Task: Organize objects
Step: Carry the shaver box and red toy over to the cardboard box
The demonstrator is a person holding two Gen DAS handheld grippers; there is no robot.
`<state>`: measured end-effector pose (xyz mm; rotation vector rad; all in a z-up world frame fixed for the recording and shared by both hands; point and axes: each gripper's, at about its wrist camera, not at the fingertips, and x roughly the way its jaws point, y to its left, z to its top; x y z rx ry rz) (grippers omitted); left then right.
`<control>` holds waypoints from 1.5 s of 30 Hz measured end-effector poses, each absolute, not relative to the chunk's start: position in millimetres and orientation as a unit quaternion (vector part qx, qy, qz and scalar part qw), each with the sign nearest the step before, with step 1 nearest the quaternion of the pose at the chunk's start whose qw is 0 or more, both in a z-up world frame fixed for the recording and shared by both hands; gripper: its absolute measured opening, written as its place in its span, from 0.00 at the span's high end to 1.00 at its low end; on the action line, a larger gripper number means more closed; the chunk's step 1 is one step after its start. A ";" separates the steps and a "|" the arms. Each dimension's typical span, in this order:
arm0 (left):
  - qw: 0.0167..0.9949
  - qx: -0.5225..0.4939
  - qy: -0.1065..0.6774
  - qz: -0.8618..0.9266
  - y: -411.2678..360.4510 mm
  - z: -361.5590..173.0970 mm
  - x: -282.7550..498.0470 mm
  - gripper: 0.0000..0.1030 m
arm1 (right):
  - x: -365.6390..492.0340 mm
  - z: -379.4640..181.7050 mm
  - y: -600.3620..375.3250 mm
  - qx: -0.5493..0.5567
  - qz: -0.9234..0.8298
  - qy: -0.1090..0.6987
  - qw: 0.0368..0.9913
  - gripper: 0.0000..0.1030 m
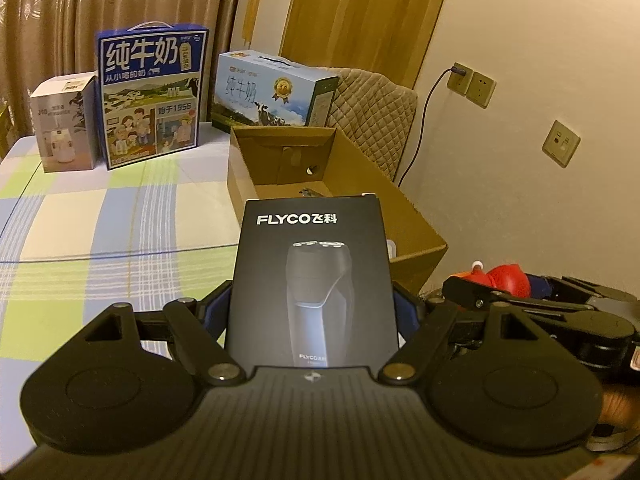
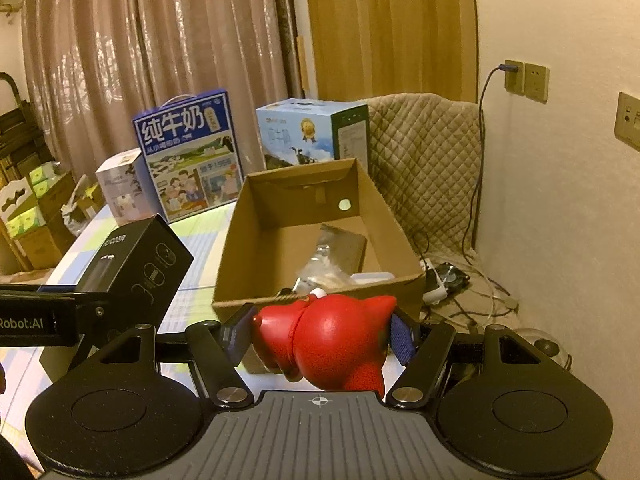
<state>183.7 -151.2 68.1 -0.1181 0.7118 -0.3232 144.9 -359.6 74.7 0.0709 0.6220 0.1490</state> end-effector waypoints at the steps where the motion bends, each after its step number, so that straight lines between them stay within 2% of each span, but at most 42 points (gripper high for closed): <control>1: 0.923 -0.058 0.347 -0.158 -153.2 68.3 188.2 0.27 | 148.1 74.8 -361.3 0.035 0.072 0.306 0.949 0.37; 20: 0.918 -0.073 0.353 -0.165 -189.9 63.0 279.8 0.27 | 243.3 75.6 -388.2 0.019 0.071 0.305 0.950 0.37; 45: 0.912 -0.111 0.363 -0.156 -204.6 55.0 355.9 0.26 | 287.9 90.7 -412.3 0.027 0.045 0.289 0.956 0.37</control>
